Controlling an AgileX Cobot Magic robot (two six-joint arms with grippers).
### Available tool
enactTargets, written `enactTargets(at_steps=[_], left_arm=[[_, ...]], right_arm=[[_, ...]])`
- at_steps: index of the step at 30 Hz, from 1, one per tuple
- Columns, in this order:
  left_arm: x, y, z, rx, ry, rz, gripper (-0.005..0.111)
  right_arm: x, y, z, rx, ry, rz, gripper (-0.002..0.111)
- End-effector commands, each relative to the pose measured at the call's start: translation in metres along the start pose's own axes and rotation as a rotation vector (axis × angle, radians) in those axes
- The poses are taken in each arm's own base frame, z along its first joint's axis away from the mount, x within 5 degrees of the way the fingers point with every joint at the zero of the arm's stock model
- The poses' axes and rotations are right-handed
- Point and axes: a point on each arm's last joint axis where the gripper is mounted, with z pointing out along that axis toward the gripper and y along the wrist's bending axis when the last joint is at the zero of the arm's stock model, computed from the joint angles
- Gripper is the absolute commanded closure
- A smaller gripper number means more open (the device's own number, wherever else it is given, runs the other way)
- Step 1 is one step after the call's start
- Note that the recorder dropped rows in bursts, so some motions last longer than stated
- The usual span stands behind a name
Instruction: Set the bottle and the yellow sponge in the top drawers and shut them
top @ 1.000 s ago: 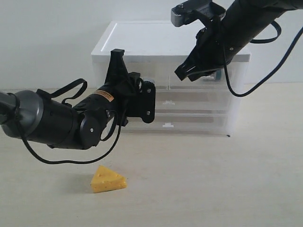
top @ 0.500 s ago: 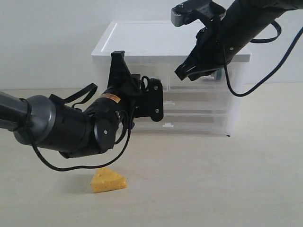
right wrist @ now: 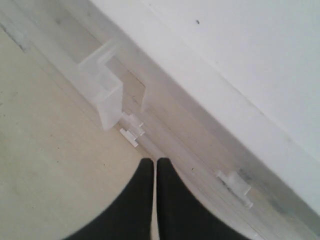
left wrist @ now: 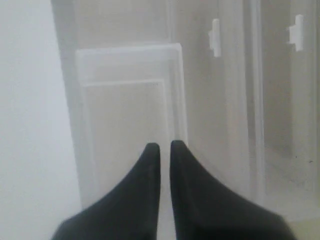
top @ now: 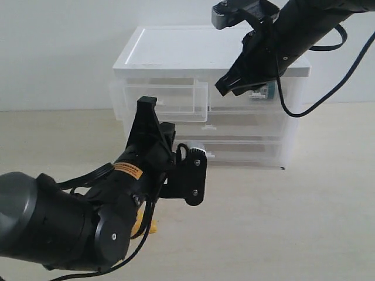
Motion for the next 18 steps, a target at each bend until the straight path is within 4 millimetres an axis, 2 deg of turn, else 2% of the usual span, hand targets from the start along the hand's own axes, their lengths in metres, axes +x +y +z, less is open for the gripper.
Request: enactTargets(at_steps=[1, 5, 10, 13, 15, 18], left_arm=[[-0.008, 0.006, -0.021, 0.007, -0.007, -0.054, 0.103], [-0.008, 0.007, -0.043, 0.031, -0.02, -0.105, 0.103], [0.027, 0.013, -0.063, 0.015, 0.063, -0.289, 0.103], [0.038, 0.025, -0.079, -0.036, 0.053, -0.494, 0.103], [0.048, 0.048, -0.09, -0.106, 0.068, -0.826, 0.103], [0.06, 0.072, -0.095, -0.05, 0.076, -1.042, 0.103]], right_arm=[[-0.001, -0.003, -0.001, 0.01, -0.008, 0.016, 0.108], [0.0, -0.003, -0.001, 0.004, 0.003, 0.016, 0.108], [0.001, -0.003, -0.001, 0.001, 0.01, 0.016, 0.108], [0.001, -0.002, -0.001, -0.002, 0.014, 0.018, 0.108], [0.002, -0.002, -0.001, -0.008, 0.026, 0.018, 0.108], [0.002, -0.002, -0.001, -0.01, 0.031, 0.018, 0.108]])
